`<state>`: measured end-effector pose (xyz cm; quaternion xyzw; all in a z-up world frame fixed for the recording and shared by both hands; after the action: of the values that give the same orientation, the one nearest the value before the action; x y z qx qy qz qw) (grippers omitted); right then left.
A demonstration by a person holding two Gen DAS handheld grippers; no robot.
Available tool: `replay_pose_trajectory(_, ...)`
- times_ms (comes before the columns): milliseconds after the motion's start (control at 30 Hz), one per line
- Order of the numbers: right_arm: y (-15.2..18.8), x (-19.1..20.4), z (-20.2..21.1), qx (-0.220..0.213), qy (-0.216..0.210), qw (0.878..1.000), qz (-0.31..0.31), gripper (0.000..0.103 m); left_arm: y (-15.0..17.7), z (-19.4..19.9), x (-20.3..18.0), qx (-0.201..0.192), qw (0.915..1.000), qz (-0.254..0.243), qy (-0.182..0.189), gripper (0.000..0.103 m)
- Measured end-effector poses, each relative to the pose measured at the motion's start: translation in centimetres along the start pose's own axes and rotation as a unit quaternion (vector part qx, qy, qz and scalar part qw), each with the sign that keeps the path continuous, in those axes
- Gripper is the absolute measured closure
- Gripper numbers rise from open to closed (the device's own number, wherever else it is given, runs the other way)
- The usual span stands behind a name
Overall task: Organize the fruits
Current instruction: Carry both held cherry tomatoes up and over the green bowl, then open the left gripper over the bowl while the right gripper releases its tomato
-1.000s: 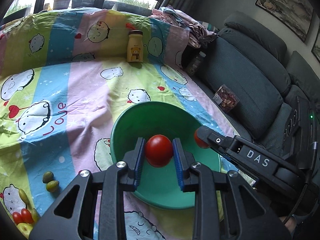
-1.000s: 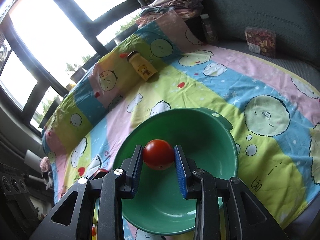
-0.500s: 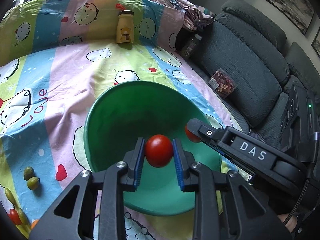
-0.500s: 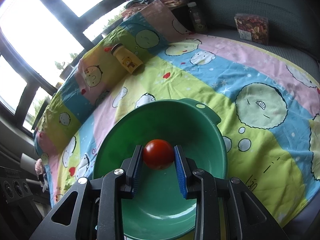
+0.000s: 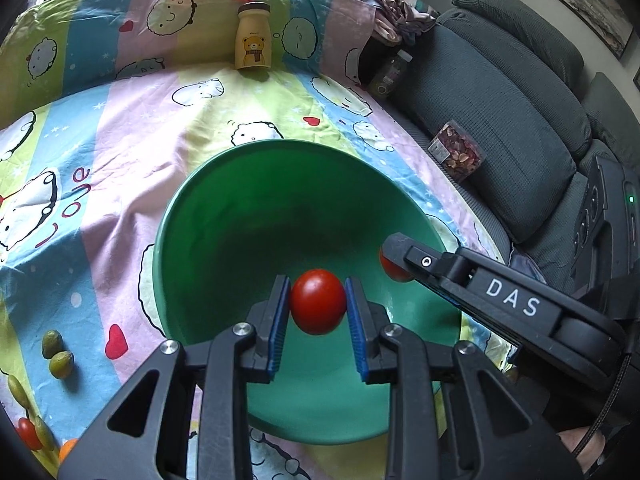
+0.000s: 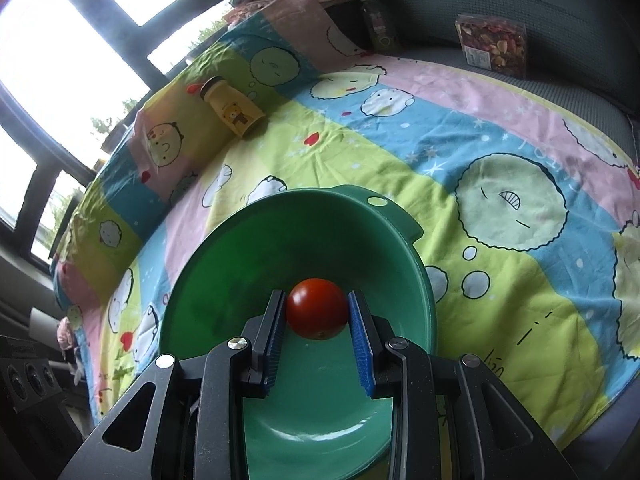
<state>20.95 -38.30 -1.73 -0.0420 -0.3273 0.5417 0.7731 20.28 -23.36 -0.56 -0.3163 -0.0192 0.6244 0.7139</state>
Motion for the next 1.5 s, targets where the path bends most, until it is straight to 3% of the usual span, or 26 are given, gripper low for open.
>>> replay_pose_trajectory(667,0.2,0.2,0.0,0.015,0.023,1.0,0.008,0.07,0.3,0.2,-0.6,-0.005,1.0,-0.002,-0.007,0.073)
replay_pose_trajectory(733,0.3,0.4,0.1,0.014,0.016,1.0,0.009,0.064,0.3,0.8,-0.7,-0.011,0.9999,-0.003,-0.003,0.063)
replay_pose_trajectory(833,0.4,0.8,0.5,0.006,0.011,1.0,0.013,0.048,0.5,1.8,-0.9,-0.022,0.9997,-0.01,-0.007,0.056)
replay_pose_trajectory(867,0.4,0.9,0.8,0.002,0.008,1.0,0.016,0.047,0.6,2.1,-0.9,-0.025,0.9996,-0.011,-0.008,0.056)
replay_pose_trajectory(1067,0.6,1.9,2.1,-0.018,0.0,1.0,0.025,0.045,1.5,5.7,0.3,-0.055,0.9985,0.001,-0.005,0.047)
replay_pose_trajectory(1333,1.2,4.0,3.4,-0.031,-0.027,0.998,0.053,0.045,3.7,12.0,4.2,-0.109,0.9914,0.04,-0.06,0.038)
replay_pose_trajectory(1500,1.8,4.7,5.4,-0.045,-0.086,0.993,0.065,0.045,5.8,15.8,7.1,-0.142,0.9829,0.068,-0.096,0.035)
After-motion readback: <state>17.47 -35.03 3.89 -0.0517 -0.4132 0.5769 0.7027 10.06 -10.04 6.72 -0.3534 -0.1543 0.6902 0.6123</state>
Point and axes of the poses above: each gripper's, at about its wrist camera, not at the fingertips, and z roughly against the way its jaws point, x to its left, y to its underside, the point moved 2 cm from there along -z, roughly the way its jaws point, and after that the axes turned 6 degrees about x, right-handed, at the moved point
